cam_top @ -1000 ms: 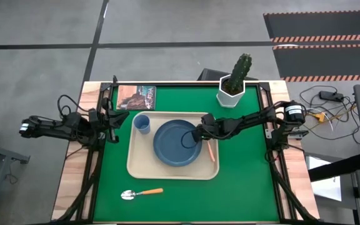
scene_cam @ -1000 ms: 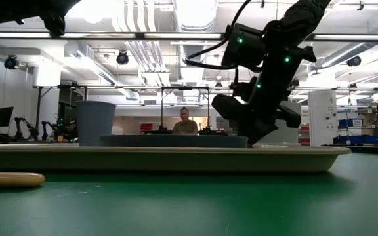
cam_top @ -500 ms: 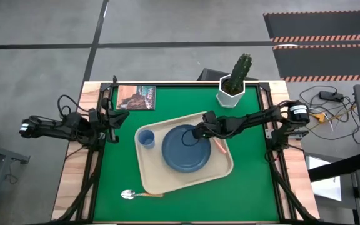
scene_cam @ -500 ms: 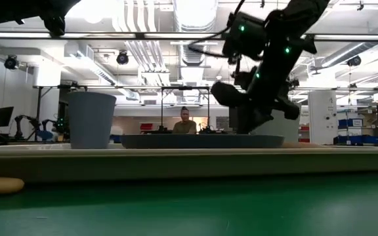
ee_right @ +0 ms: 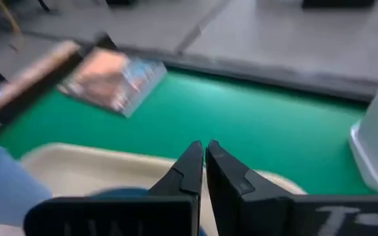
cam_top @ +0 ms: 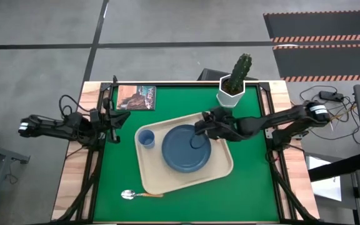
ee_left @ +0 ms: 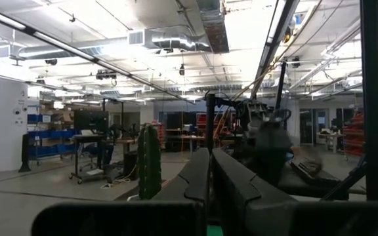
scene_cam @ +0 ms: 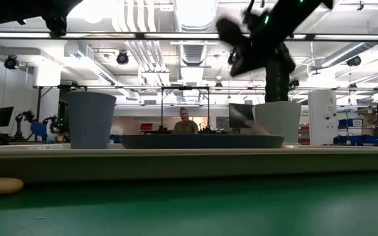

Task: Pick and place plate/cup/fork/spoon on tray
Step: Put the orange fork on the white serving tray on the left of the blue plate

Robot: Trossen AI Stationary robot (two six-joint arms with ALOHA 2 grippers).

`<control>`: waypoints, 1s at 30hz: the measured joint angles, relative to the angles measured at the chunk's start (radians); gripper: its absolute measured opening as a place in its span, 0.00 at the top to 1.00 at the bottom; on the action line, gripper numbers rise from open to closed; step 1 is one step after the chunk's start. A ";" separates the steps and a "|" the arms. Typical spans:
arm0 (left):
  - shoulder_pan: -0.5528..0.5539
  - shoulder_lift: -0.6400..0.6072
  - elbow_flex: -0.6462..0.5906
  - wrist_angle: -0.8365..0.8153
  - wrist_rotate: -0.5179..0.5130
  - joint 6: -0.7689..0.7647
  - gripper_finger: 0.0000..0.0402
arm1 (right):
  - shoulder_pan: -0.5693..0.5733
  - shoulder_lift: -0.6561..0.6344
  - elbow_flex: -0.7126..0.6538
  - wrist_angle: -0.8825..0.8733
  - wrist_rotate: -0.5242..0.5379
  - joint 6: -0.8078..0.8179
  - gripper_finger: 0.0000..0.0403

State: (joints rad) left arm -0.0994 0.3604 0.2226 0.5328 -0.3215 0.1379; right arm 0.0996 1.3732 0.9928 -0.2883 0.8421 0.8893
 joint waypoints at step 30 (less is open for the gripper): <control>0.000 0.391 0.084 0.272 0.026 0.033 1.00 | 0.107 0.104 -0.085 -0.401 -0.334 0.102 0.97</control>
State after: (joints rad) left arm -0.0994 0.7511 0.3069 0.8053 -0.2958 0.1705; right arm 0.2069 1.4773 0.9076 -0.6893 0.5085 0.9917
